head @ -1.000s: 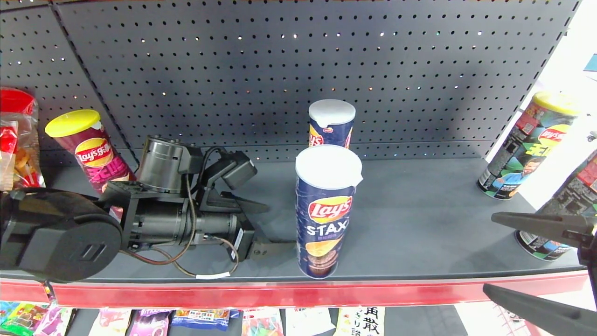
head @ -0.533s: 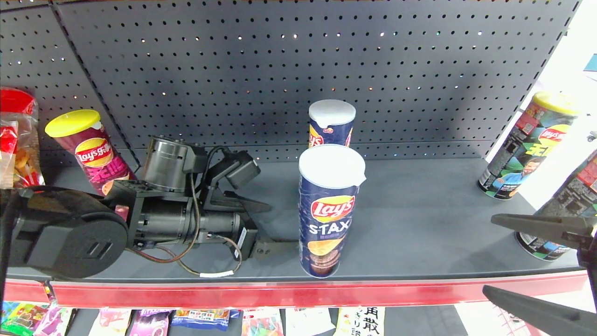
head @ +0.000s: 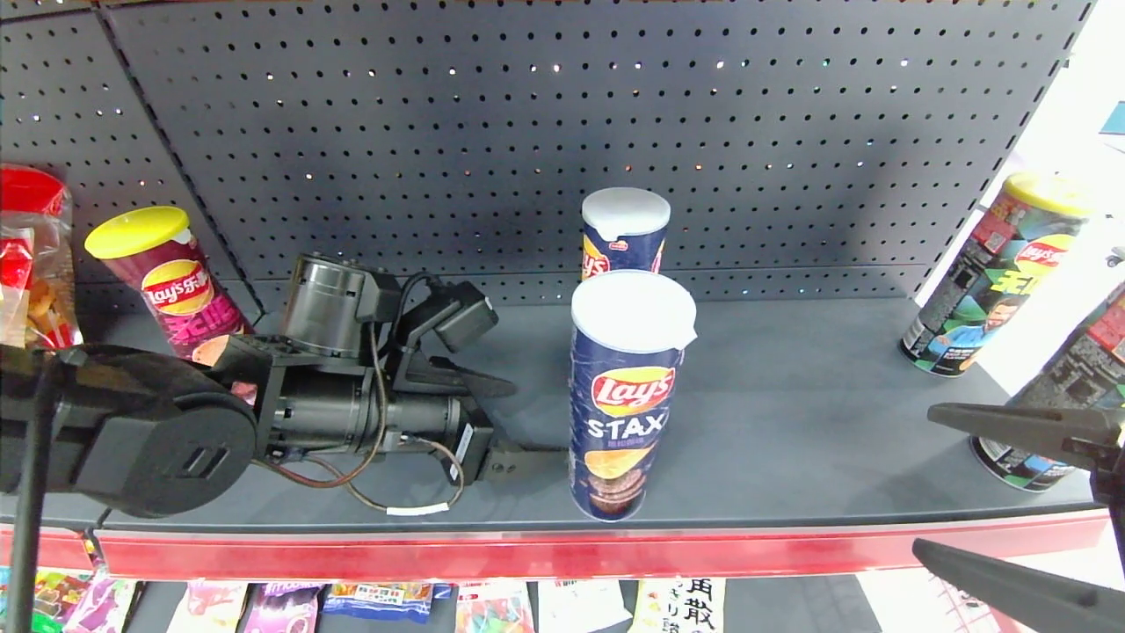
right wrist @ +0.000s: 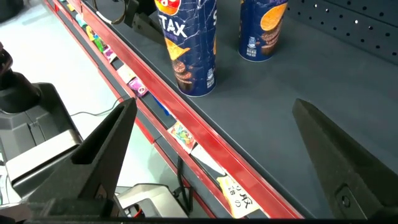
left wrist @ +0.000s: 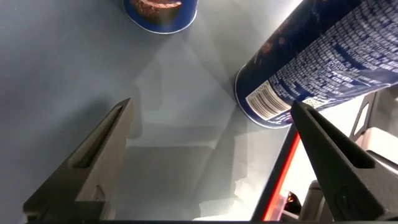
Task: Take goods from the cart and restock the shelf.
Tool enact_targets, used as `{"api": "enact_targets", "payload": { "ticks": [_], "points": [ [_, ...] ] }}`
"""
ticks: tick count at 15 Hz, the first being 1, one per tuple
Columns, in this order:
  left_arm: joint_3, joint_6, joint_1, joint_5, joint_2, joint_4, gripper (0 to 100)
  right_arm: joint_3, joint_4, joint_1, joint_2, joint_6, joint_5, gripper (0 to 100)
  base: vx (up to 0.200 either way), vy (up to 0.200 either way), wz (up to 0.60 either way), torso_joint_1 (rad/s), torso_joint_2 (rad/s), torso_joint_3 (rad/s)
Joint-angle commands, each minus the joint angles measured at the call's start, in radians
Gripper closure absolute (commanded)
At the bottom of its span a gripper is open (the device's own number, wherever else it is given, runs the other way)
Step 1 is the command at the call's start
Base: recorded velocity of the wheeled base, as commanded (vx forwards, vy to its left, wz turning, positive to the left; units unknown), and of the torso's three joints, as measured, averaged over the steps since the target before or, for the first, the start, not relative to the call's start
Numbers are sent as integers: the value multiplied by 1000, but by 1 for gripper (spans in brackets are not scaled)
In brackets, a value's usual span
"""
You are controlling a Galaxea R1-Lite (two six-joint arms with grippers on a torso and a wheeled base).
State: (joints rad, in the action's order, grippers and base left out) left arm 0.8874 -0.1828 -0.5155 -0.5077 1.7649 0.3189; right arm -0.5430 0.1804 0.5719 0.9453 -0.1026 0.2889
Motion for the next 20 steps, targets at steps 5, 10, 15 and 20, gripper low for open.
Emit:
{"api": "enact_targets", "payload": {
  "ticks": [5,10,15,20],
  "points": [
    [4,0,-11,0,13,0,0,3,1,0,0,0,1,0,0,0,0,0,0,0],
    [-35,6,19,40,-64,-1,0,89,1,3,-54,-2,7,0,0,0,0,0,0,0],
    [-217,22,100,225,-381,-12,0,233,-6,-84,-223,0,-33,0,0,0,0,0,0,0],
    [-372,108,127,626,-849,-336,0,161,-187,-435,-362,-6,-261,0,0,0,0,0,0,0]
  ]
}}
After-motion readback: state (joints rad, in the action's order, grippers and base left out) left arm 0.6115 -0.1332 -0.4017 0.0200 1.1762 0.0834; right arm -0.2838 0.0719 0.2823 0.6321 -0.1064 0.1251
